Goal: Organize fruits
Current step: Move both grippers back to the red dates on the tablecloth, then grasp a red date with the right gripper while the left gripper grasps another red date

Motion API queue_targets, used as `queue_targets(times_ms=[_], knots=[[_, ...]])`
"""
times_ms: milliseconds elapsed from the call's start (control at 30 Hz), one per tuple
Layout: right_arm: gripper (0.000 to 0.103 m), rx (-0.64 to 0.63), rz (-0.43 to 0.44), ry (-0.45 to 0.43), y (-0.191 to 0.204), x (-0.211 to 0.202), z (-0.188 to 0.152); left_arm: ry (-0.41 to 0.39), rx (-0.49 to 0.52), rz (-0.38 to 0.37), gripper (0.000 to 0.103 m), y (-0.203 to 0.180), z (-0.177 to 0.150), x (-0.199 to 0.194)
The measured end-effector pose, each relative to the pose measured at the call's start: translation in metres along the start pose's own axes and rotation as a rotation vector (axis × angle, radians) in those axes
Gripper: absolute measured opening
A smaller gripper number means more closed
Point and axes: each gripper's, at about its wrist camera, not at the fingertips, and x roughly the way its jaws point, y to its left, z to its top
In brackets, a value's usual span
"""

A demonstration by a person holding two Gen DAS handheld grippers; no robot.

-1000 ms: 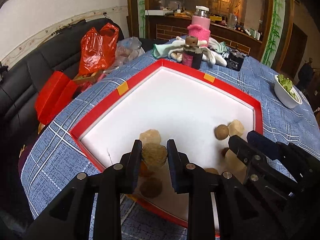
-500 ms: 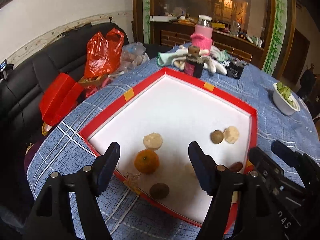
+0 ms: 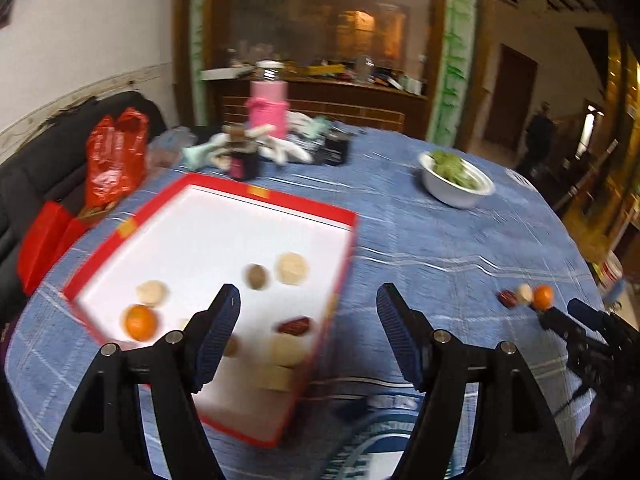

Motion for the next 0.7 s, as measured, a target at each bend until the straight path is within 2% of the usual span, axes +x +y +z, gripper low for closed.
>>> queue_targets(times_ms=[33,100,167,400,500,600,633,700], knots=[[0.058,0.017,-0.020,0.012,-0.013,0.002,-0.002,0.006,0.008,-0.005,0.070,-0.006,-0.001,0.001],[0.051,0.044,-0.054,0.050,-0.038,0.008,-0.009,0.017,0.033,-0.018,0.070,-0.021,-0.002,0.006],[0.050,0.049,-0.078,0.075,-0.053,0.015,-0.016,0.025,0.049,-0.029,0.070,-0.031,-0.003,0.009],[0.050,0.046,-0.042,0.092,-0.069,0.025,-0.018,0.048,0.136,-0.091,0.070,-0.080,-0.004,0.021],[0.041,0.039,-0.040,0.108,-0.069,0.032,-0.017,0.052,0.157,-0.108,0.070,-0.095,-0.004,0.024],[0.028,0.055,-0.029,0.141,-0.073,0.041,-0.017,0.064,0.167,-0.127,0.070,-0.108,-0.002,0.033],[0.021,0.056,-0.018,0.154,-0.073,0.044,-0.018,0.071,0.170,-0.142,0.070,-0.114,-0.001,0.037],[0.019,0.055,-0.011,0.159,-0.073,0.045,-0.019,0.076,0.181,-0.166,0.070,-0.126,0.000,0.043]])
